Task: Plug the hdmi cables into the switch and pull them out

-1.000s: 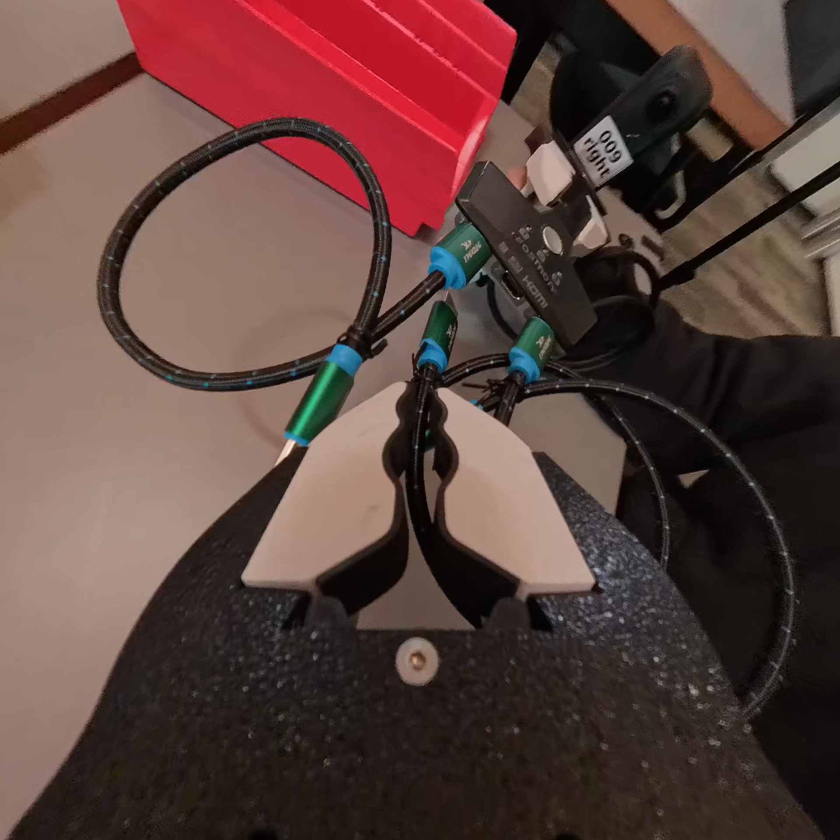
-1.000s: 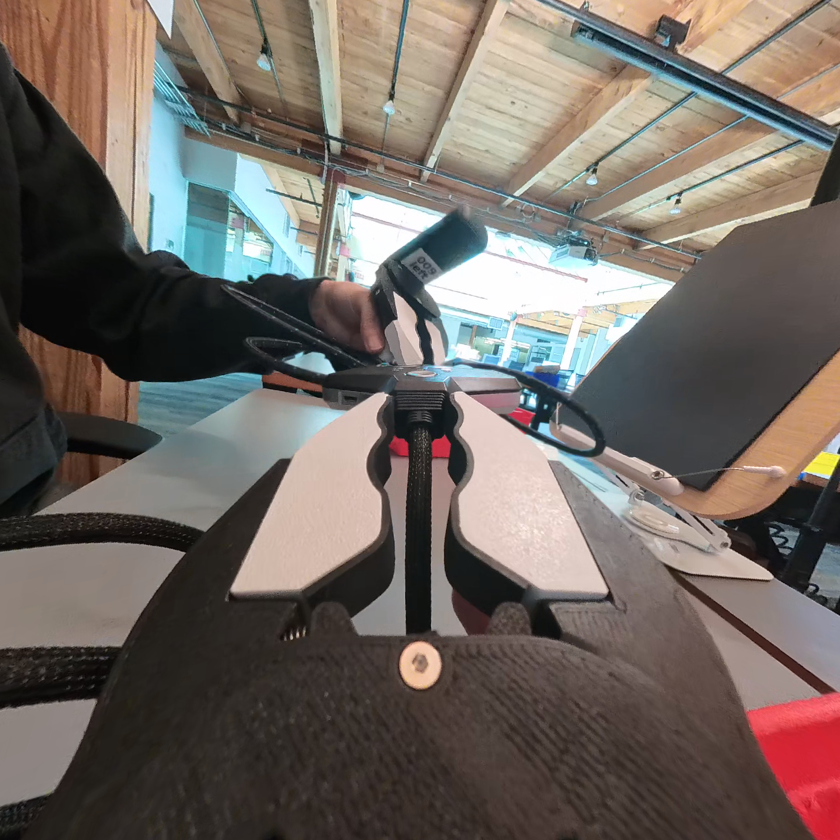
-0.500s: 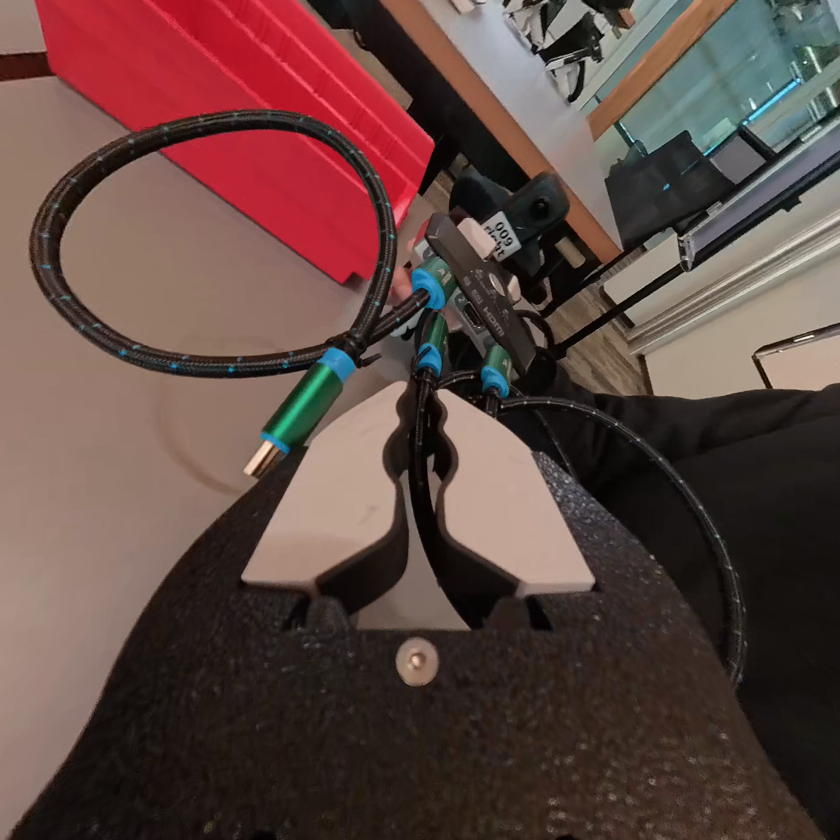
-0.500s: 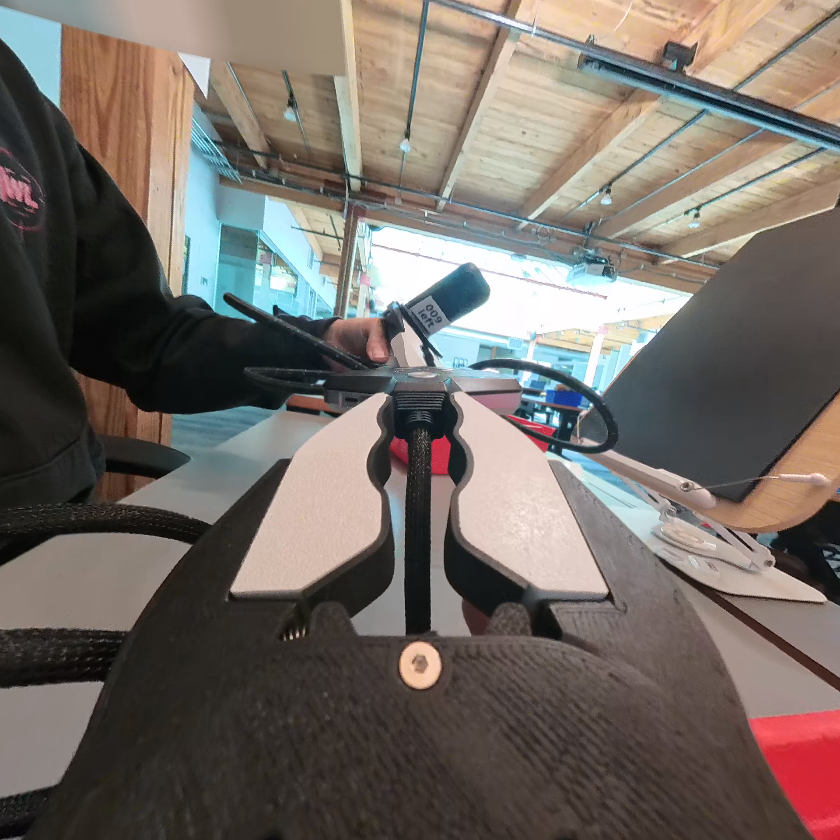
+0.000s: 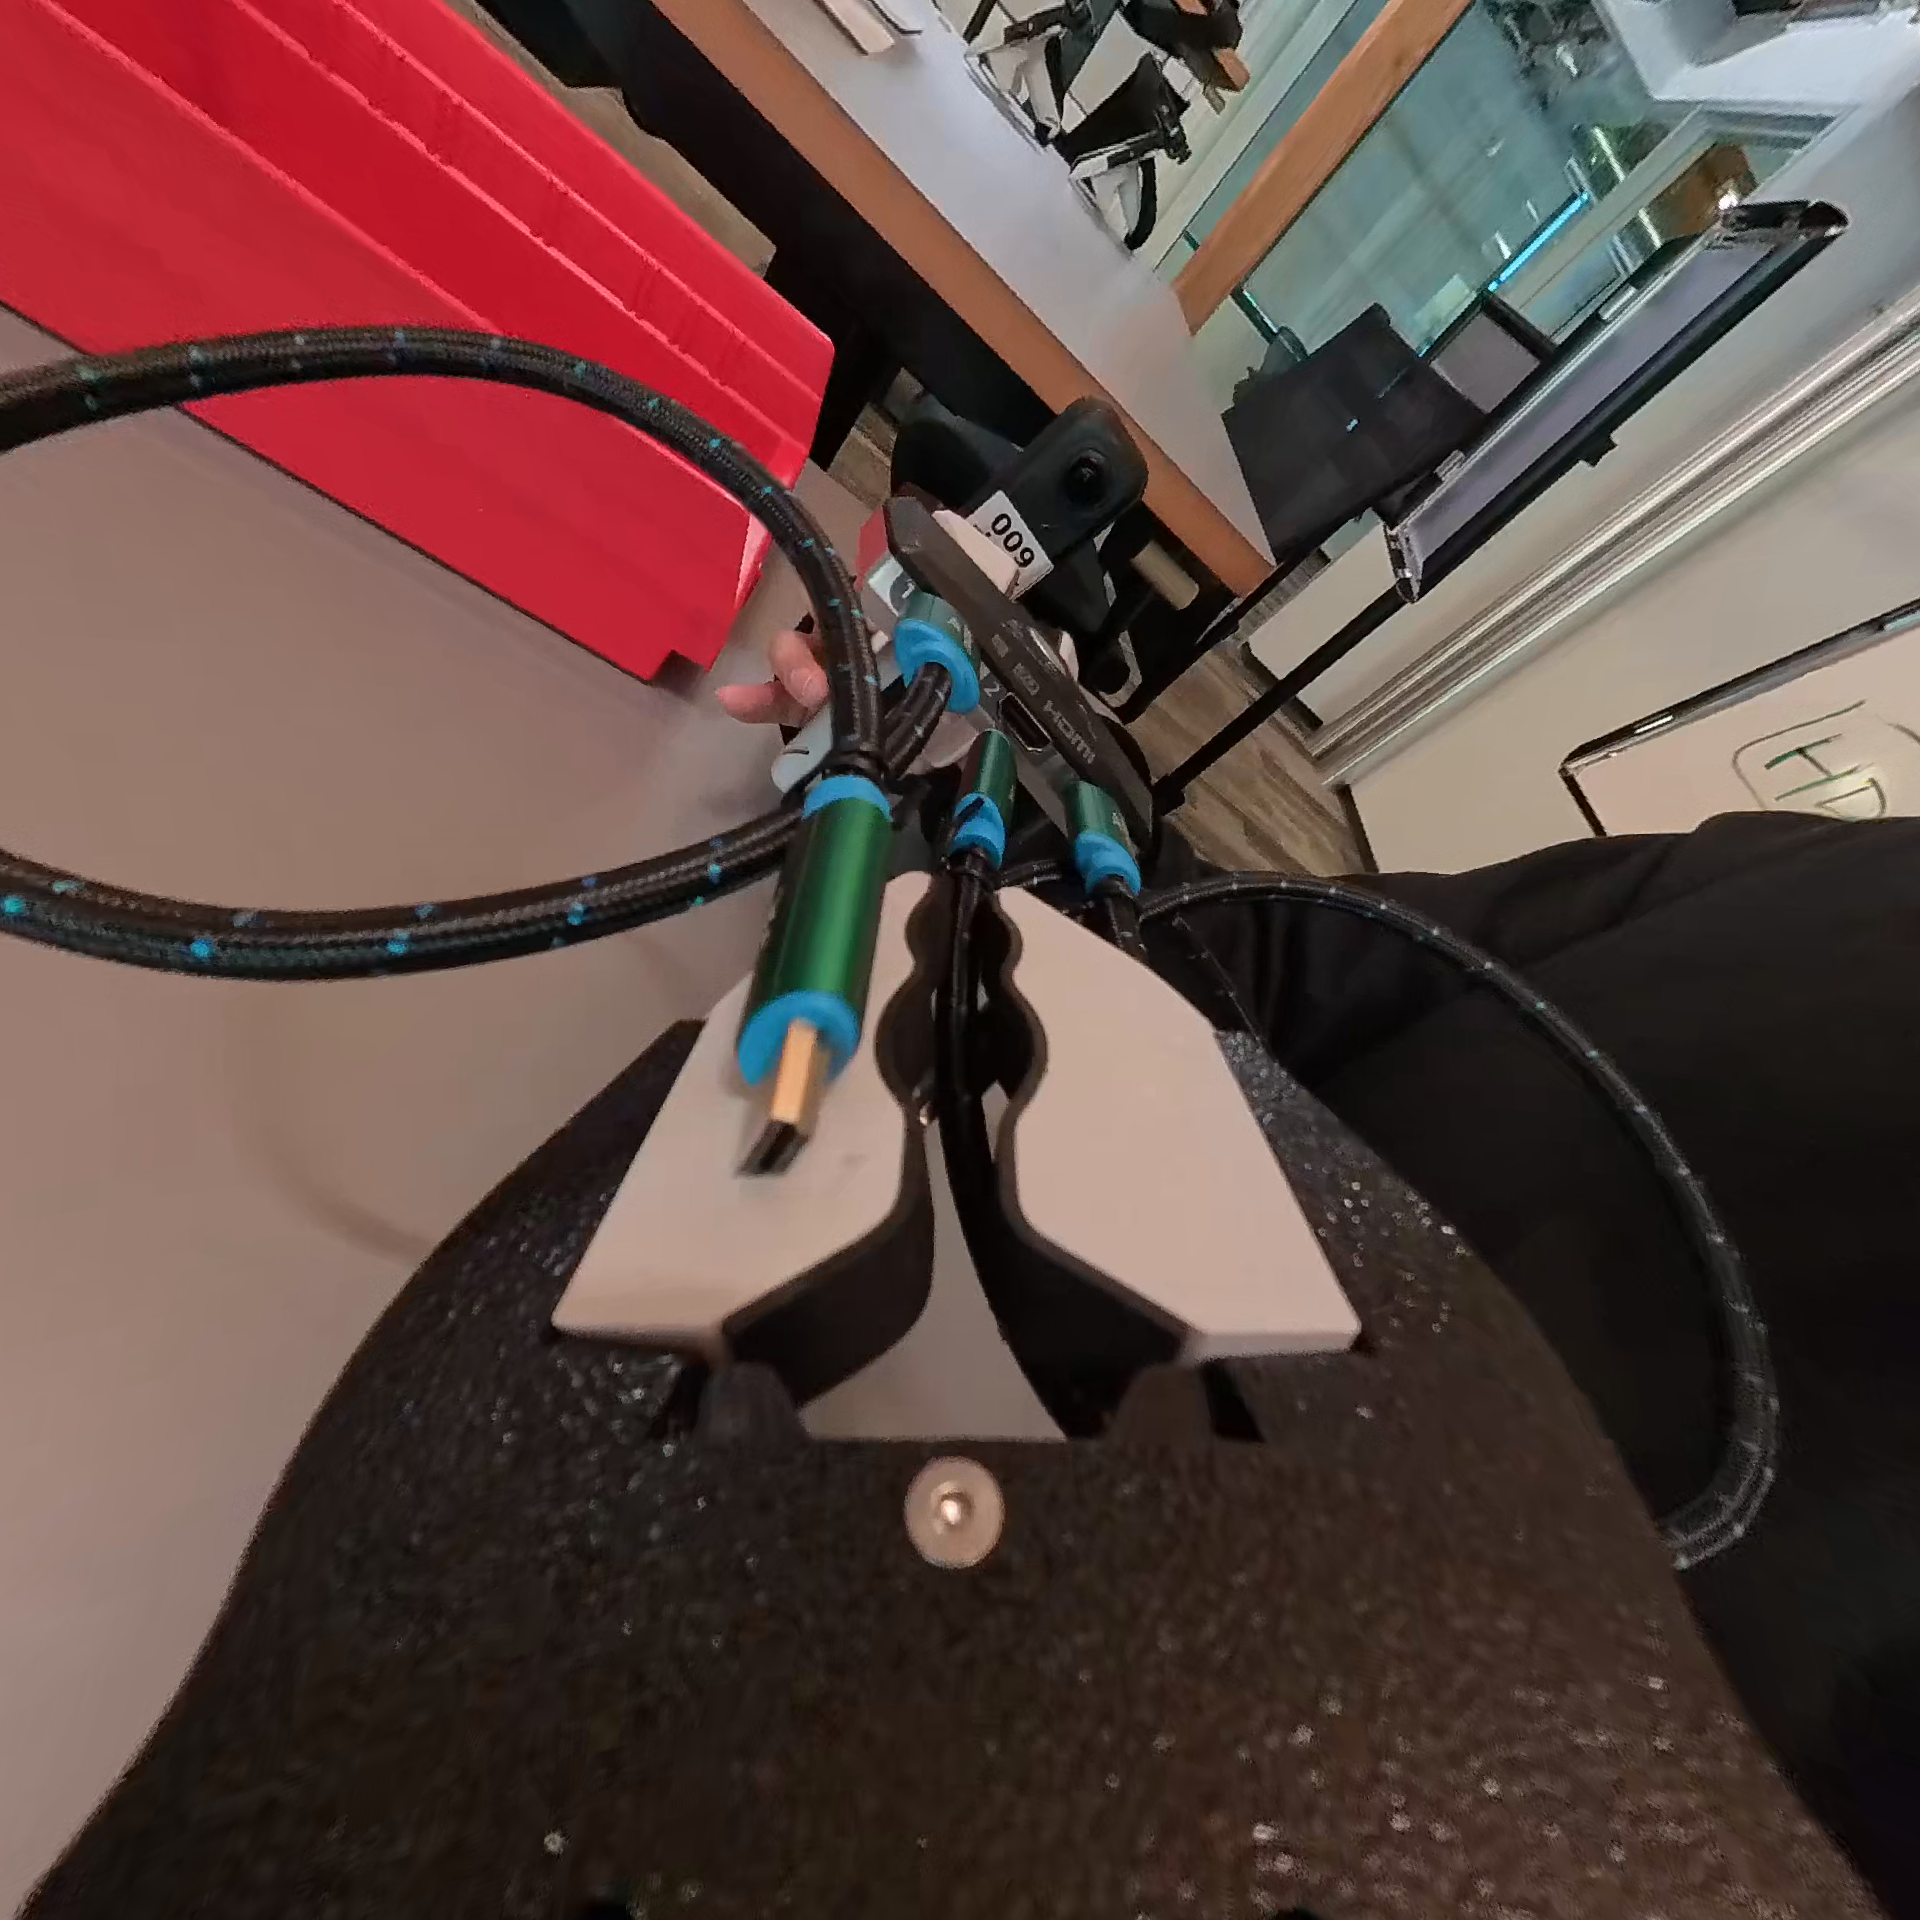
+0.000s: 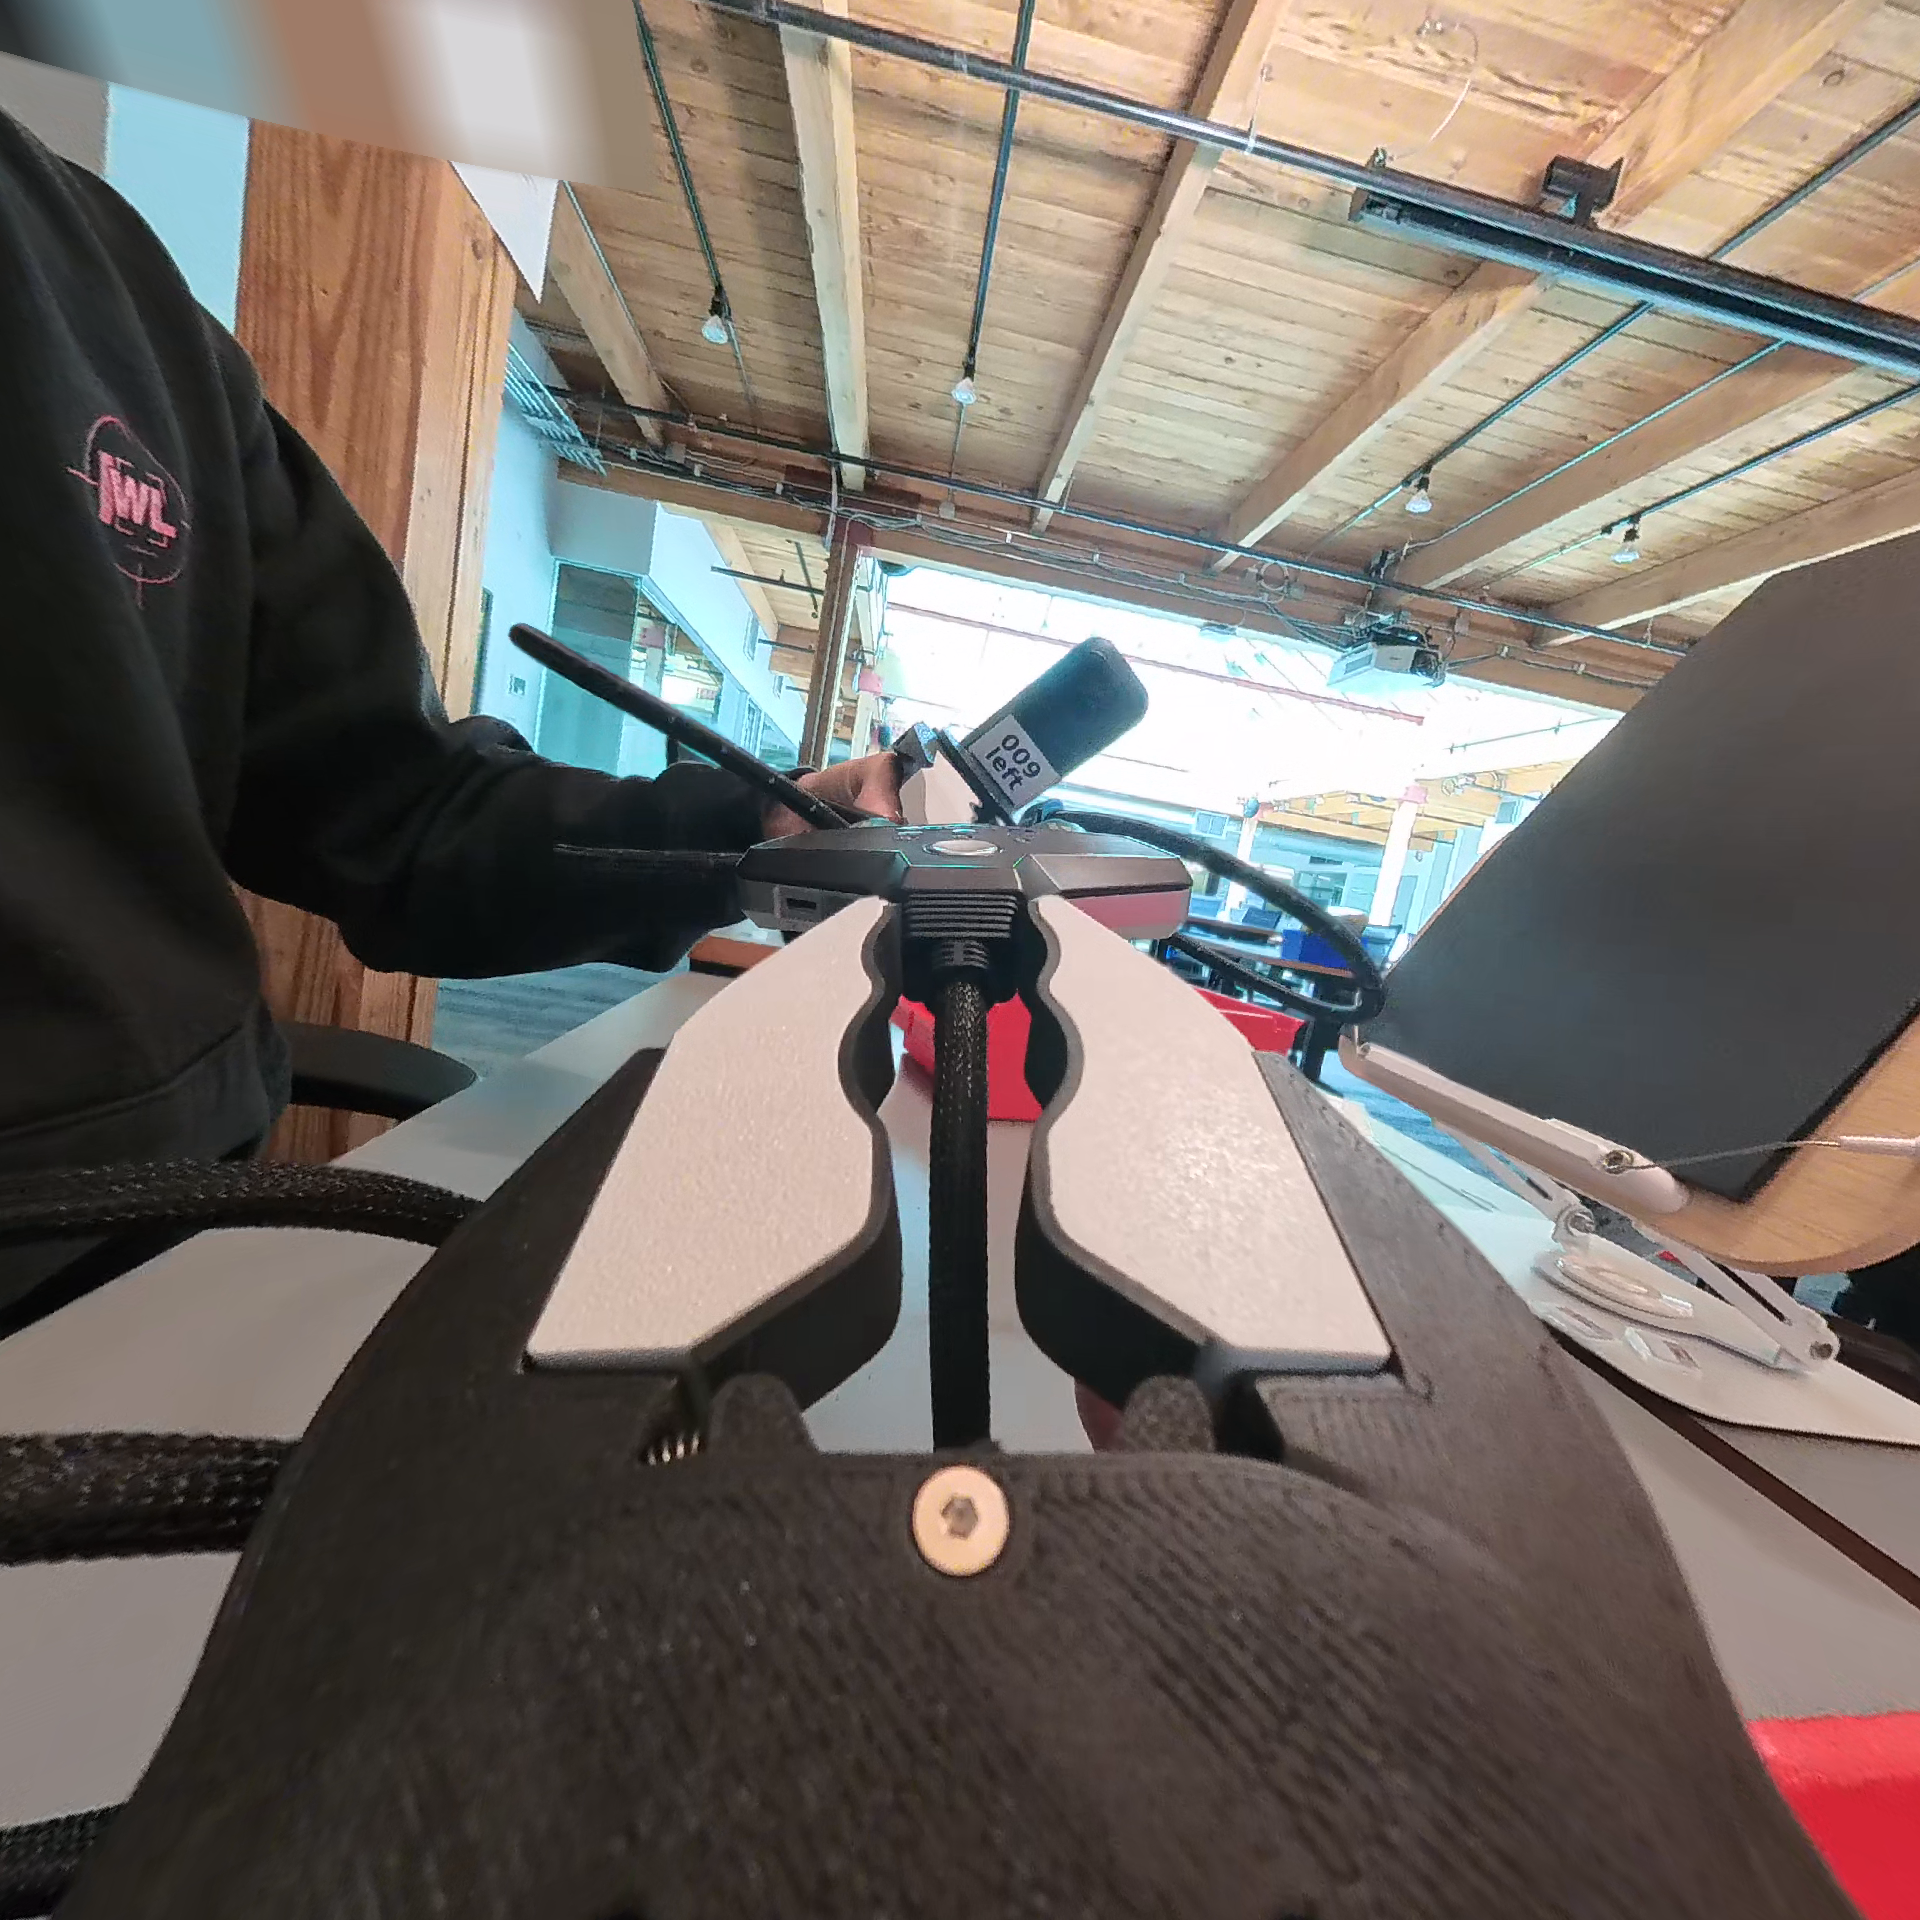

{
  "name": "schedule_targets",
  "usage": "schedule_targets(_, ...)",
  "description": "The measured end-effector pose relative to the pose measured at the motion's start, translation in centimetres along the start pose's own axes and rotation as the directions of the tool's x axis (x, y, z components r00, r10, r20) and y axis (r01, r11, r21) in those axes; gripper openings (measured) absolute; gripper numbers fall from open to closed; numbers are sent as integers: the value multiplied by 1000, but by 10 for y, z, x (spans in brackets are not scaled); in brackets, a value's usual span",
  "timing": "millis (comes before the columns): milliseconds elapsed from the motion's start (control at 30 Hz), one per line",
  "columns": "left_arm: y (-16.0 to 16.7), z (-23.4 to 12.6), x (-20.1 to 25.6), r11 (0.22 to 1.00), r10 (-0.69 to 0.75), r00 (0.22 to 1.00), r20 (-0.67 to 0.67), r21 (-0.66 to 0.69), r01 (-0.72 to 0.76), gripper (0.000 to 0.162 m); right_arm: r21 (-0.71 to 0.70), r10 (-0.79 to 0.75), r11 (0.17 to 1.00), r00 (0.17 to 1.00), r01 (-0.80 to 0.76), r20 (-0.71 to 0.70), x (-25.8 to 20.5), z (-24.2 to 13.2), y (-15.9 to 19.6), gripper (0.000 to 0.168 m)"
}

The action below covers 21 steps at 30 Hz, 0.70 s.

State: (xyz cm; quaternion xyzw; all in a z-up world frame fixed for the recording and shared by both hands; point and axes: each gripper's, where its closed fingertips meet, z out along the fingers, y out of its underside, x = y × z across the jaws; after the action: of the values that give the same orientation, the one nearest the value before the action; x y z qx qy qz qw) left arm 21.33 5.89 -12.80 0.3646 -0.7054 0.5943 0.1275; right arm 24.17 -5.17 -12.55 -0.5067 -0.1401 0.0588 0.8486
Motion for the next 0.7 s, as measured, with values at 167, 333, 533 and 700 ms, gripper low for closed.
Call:
schedule_targets(167,1,-5,2,1000,-9,999,-53,13,10,5,4,-7,1000,1000,7,18,-4,1,-4,22)
schedule_targets(333,5,-8,6,999,-40,991,-128,-1,40,5,-55,-13,998,999,16,46,-10,9,1,22)
schedule_targets(533,-1,-11,13,989,129,983,-128,90,-118,5,-65,17,998,998,-14,55,-11,10,5,22)
schedule_targets(700,-2,-12,16,989,142,981,-130,56,-136,5,-86,18,996,998,-13,61,-12,11,7,22)
